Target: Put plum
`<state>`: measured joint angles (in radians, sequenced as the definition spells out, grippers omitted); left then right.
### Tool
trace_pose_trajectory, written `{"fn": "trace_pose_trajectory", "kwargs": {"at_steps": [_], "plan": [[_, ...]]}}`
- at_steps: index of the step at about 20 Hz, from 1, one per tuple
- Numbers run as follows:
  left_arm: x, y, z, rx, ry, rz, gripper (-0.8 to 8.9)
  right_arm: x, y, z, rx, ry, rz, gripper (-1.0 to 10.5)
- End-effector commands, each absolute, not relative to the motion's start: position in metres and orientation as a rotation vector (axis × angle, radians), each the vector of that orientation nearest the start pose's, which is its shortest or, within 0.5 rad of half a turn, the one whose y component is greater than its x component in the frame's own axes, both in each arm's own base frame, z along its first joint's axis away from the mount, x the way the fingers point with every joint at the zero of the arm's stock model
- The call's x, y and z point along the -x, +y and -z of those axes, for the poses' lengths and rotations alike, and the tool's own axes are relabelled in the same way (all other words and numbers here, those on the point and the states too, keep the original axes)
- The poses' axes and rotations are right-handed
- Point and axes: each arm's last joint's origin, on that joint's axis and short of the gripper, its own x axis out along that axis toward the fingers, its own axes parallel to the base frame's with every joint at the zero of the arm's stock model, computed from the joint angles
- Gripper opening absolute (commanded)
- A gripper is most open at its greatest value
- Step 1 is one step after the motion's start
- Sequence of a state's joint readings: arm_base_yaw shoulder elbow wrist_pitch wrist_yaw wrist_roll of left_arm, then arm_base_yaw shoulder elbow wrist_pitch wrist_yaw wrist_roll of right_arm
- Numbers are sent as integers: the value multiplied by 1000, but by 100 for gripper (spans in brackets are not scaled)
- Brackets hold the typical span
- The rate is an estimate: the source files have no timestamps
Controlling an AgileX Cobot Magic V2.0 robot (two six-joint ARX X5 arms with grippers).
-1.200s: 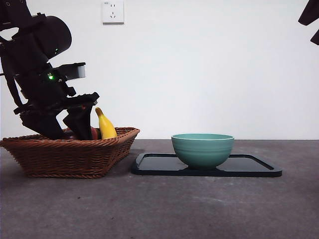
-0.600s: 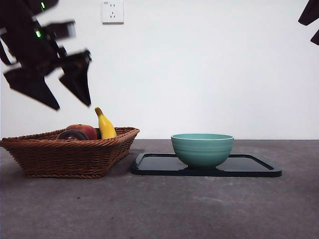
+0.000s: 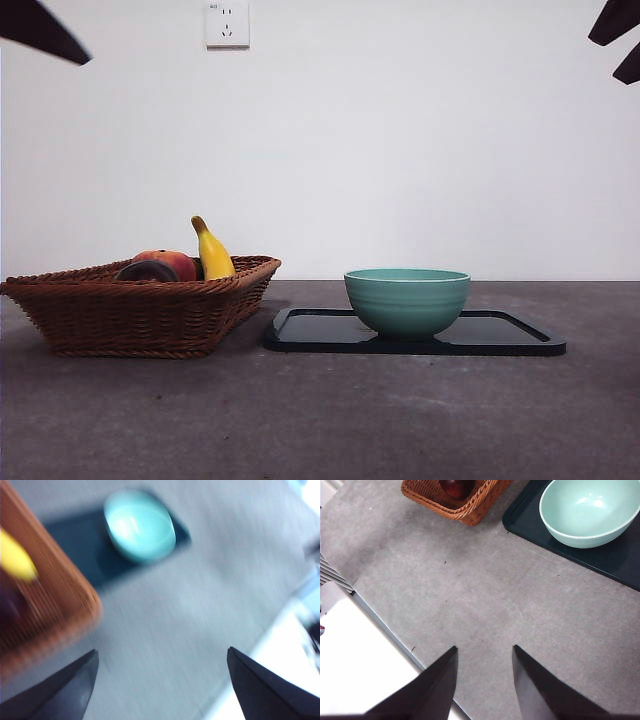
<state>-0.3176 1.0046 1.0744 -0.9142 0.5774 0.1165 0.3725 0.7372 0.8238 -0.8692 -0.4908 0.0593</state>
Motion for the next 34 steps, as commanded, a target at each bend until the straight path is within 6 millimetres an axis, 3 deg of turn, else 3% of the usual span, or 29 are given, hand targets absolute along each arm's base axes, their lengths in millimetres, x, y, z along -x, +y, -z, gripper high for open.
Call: {"fn": "trace_pose_trajectory", "kwargs": {"at_steps": [1, 10, 14, 17, 21, 26, 30, 34], "plan": [[-160, -71, -334, -59, 854, 949, 403, -117, 61, -299, -106, 819, -796, 174], [-159, -70, -333, -73, 853, 964, 403, -117, 61, -299, -119, 824, -789, 174], [-159, -70, -333, -73, 853, 964, 403, -121, 60, -299, -160, 829, -660, 200], [-159, -70, -333, -73, 852, 964, 403, -135, 63, -303, -219, 790, -590, 257], [-159, -70, -333, -73, 852, 964, 403, -172, 70, -312, -224, 791, -530, 268], [-159, -70, -333, -73, 852, 964, 403, -239, 76, -318, -192, 853, -472, 271], [-159, -70, -333, -72, 853, 964, 403, -290, 81, -304, -180, 926, -441, 271], [-159, -70, -333, -72, 853, 964, 403, -327, 87, -276, -165, 1011, -428, 272]]}}
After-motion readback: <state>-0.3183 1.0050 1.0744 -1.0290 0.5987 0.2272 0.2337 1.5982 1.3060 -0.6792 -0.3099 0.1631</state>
